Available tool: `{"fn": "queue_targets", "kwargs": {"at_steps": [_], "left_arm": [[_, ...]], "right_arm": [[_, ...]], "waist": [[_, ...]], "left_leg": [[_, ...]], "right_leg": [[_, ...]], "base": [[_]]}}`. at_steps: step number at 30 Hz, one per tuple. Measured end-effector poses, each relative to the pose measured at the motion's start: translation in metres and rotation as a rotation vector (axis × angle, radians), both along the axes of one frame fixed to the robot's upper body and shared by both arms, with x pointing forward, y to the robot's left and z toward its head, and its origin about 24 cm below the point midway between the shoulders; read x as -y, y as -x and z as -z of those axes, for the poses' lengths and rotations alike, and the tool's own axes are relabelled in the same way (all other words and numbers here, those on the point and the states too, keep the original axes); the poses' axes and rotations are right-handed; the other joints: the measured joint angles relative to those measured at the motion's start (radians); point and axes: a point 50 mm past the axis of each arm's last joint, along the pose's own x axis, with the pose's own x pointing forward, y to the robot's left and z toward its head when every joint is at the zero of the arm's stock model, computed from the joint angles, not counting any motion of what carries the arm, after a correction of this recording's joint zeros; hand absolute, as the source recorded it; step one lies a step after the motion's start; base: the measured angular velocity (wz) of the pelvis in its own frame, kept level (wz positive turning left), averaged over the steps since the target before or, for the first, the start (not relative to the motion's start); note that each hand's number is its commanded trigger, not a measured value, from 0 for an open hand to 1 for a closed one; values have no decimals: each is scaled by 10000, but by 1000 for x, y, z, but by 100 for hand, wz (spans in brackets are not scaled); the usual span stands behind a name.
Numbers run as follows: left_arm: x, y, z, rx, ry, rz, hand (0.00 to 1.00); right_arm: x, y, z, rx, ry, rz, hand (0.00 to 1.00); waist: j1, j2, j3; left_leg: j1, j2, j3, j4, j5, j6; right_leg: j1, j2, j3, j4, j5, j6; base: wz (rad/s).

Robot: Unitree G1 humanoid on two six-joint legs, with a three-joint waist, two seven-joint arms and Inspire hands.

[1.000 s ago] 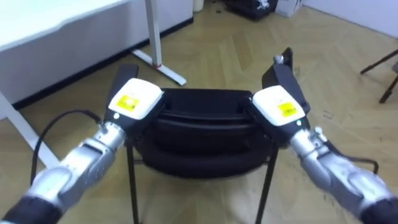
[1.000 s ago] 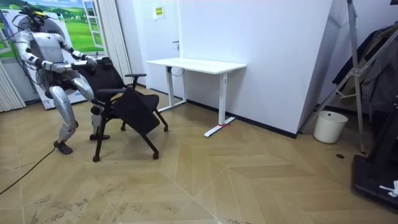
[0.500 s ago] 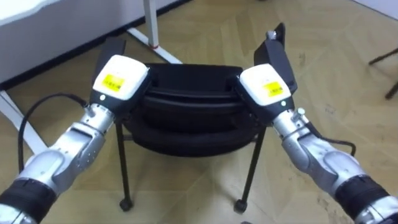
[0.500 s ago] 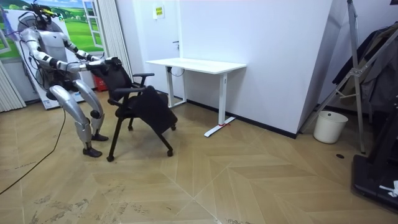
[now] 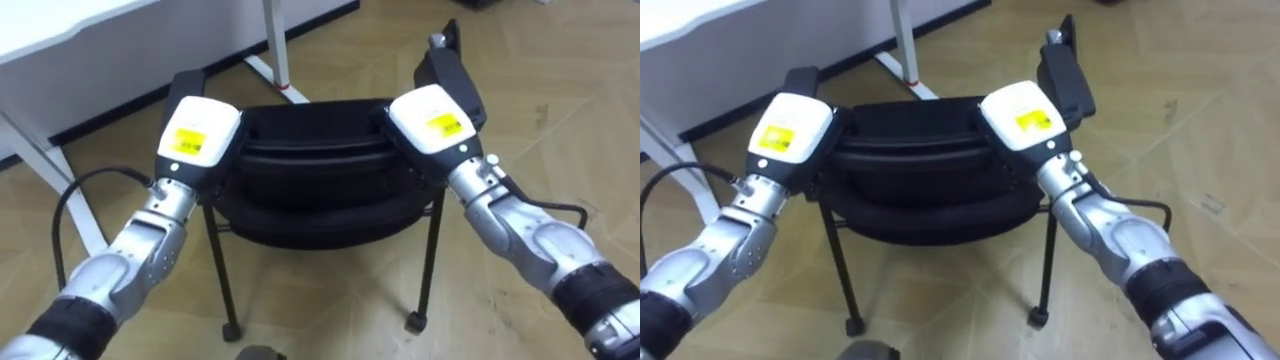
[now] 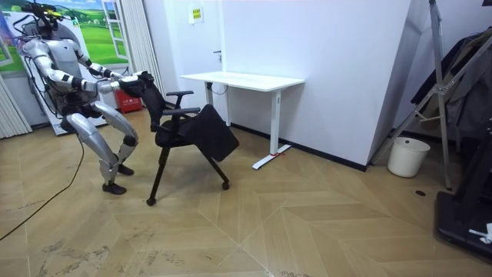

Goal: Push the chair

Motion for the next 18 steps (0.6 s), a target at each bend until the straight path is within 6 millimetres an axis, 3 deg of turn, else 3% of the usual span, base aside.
{"fn": "queue_targets", "kwargs": {"at_steps": [2,5,8,9,11,12,18], "left_arm": [[0,0,0,85,81,-89,100],[0,2,1,303,179,-179,100],[-3,3,-4,677,244,-343,100],[-3,4,-4,726,285,-360,100],[-3,6,-6,813,306,-412,100],[-4,8,-7,881,295,-419,100],[2,10,-7,868,363,-371,100]], "right_arm": [[-1,-2,-3,95,78,-62,100],[-2,-3,-6,221,172,-170,100],[-6,-7,-12,491,229,-239,100],[-7,-7,-13,528,219,-270,100],[-10,-7,-14,581,202,-334,100],[-10,-7,-14,610,217,-320,100],[-4,-6,-14,862,357,-262,100]], "waist": [[78,-23,18],[162,-63,27],[266,-62,18],[322,-45,6],[506,52,-43],[521,54,-20],[618,65,-19]], "left_leg": [[-153,3,211,-934,-203,-31],[-196,14,536,-2837,-193,-80],[-207,-160,613,-4361,-142,-156],[-179,-310,625,-4734,-40,-309],[-153,-451,588,-4975,181,-238],[-166,-514,561,-4965,275,-108],[-125,-665,736,-4944,286,-69]], "right_leg": [[24,0,-4,17,-101,-56],[167,-48,-211,-96,-267,-53],[328,-264,-938,-258,-379,-110],[488,-365,-1296,-365,-427,-93],[733,-388,-1713,-556,-489,-59],[949,-432,-2072,-674,-527,-21],[1626,-978,-3446,-837,-803,356]], "base": [[0],[7],[-4],[0],[-12],[6],[25]]}}
